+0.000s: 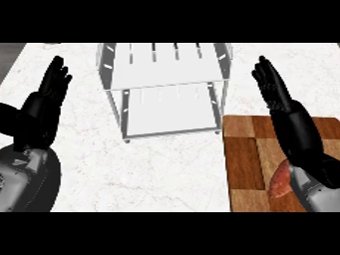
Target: Pick the sweet potato from the cutting board and place it in the tiered basket
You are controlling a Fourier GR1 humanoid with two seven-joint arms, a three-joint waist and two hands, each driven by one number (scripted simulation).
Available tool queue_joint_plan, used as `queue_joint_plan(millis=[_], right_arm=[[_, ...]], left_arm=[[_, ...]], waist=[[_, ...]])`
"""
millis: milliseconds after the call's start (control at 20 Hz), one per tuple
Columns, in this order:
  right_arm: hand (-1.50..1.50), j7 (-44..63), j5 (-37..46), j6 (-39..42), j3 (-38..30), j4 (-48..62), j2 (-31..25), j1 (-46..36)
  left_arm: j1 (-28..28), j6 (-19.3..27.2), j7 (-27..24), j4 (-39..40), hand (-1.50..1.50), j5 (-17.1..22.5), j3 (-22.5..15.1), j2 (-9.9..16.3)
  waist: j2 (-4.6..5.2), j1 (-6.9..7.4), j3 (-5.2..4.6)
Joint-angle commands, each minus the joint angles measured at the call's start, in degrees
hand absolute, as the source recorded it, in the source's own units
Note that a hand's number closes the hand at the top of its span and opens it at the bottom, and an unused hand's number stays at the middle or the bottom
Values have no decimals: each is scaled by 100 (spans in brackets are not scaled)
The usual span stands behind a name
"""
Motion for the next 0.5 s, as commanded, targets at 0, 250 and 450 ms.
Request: queue_joint_plan(millis=[0,250,450], right_arm=[[150,-402,-589,195,-731,-345,-147,601],[150,-901,-2394,-133,-2608,-504,370,1426],[-150,-487,-3623,284,-2939,56,1032,1865]], left_arm=[[7,90,25,104,0,-217,-17,-120],[548,351,-466,26,0,-392,-36,-136],[809,286,-602,107,0,-360,-261,-359]], waist=[[-37,-170,-66],[-104,-675,-12],[-51,-547,-10]])
